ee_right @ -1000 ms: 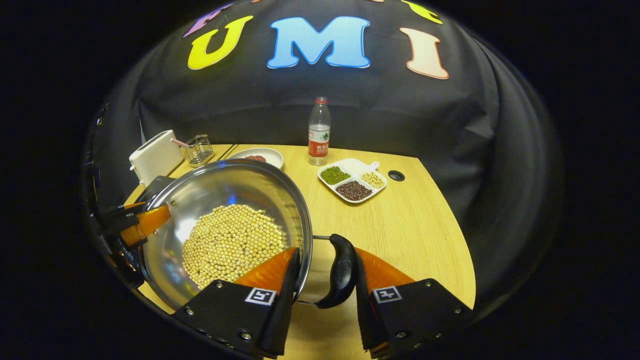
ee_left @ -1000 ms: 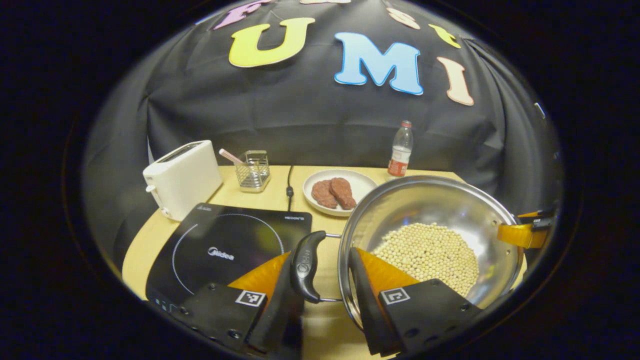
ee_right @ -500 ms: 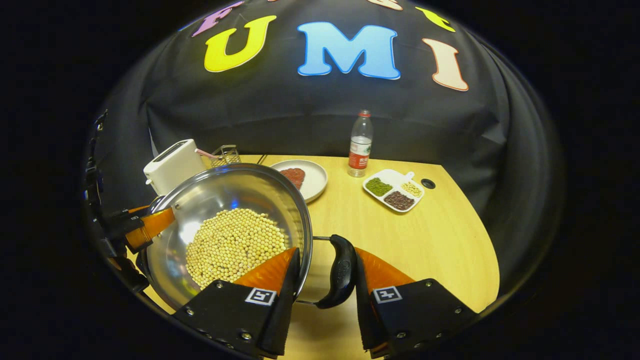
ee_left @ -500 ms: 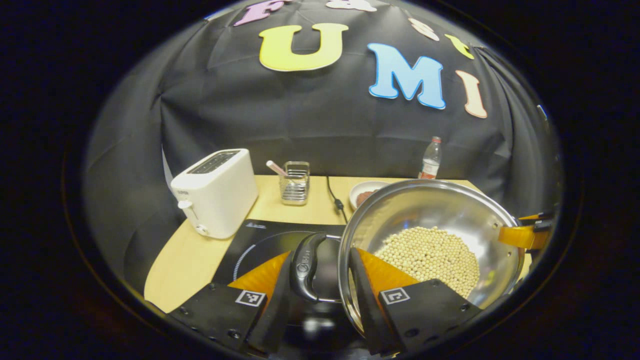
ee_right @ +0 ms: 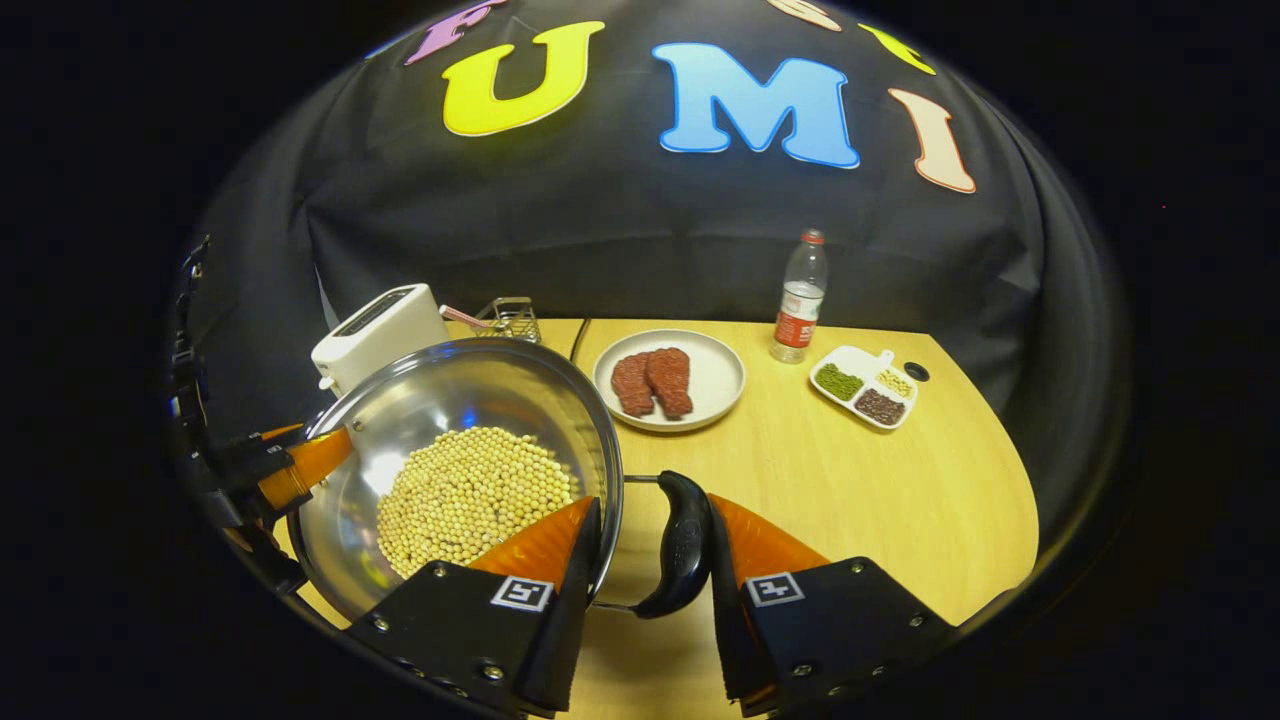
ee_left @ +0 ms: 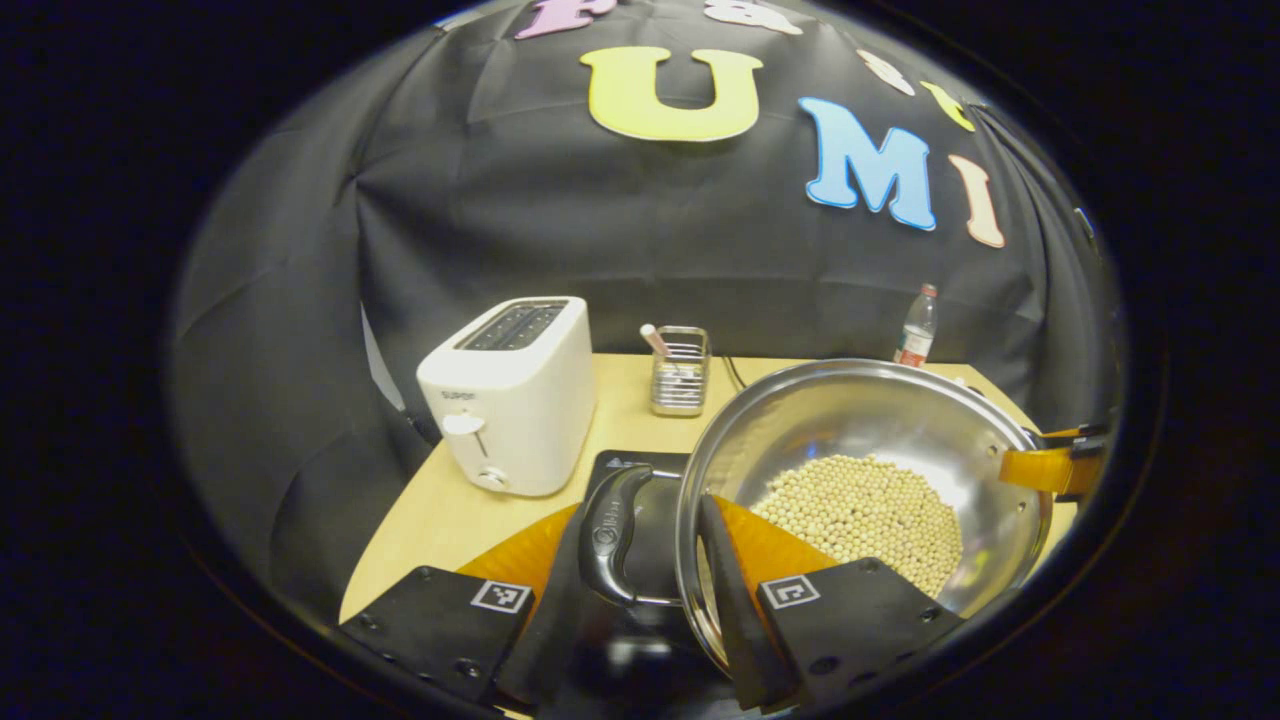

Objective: First push the handle of the pot to place it horizontally, then grasp the pot with both hands and set it on the induction cooktop.

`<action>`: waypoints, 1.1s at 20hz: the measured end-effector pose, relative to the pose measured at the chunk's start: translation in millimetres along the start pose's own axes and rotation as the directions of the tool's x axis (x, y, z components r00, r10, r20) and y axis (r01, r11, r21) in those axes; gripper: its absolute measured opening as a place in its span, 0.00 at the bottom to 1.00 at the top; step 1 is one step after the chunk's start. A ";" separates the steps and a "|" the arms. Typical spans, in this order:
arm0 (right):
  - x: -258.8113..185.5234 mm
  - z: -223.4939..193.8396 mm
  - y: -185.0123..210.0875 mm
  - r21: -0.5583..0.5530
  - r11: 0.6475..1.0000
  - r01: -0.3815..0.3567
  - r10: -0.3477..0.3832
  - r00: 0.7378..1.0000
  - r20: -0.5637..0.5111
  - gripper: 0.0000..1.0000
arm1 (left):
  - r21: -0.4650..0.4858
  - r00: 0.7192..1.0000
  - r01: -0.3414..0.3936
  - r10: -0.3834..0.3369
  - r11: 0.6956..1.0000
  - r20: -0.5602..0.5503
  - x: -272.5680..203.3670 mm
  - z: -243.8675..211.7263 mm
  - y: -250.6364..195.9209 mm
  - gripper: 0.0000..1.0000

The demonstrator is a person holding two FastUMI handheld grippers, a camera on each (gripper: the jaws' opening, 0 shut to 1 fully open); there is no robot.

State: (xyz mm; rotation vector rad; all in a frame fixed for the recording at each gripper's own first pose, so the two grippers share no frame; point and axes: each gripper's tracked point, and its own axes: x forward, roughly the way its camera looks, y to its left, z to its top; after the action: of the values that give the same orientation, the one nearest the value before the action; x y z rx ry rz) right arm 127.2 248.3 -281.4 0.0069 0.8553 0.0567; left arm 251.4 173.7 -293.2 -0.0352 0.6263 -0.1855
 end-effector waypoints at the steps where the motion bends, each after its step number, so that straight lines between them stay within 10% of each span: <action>1: 3.7 0.3 9.9 -0.001 1.000 -0.006 0.006 1.000 -0.003 0.56 | -0.004 1.000 -0.007 0.007 1.000 0.002 1.9 0.9 11.2 0.69; 17: 42.2 -3.2 53.9 0.023 0.999 -0.027 0.027 1.000 -0.010 0.58 | -0.054 1.000 -0.010 0.009 0.998 -0.020 37.9 -26.5 62.8 0.70; 20: 19.7 40.8 45.9 0.022 1.000 -0.019 0.016 0.990 0.143 0.95 | -0.072 0.993 -0.070 0.076 0.995 0.087 26.0 0.6 76.1 0.83; 22: -1.0 61.3 29.4 -0.005 1.000 -0.004 0.005 0.975 0.222 0.98 | -0.086 0.980 -0.115 0.128 0.990 0.152 10.6 21.1 81.1 0.98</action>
State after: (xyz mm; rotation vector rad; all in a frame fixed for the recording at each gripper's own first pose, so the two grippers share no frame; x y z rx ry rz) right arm 171.4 278.6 -239.6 0.0106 0.6309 0.0614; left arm 285.3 251.0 -289.5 -0.0845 0.4758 -0.0395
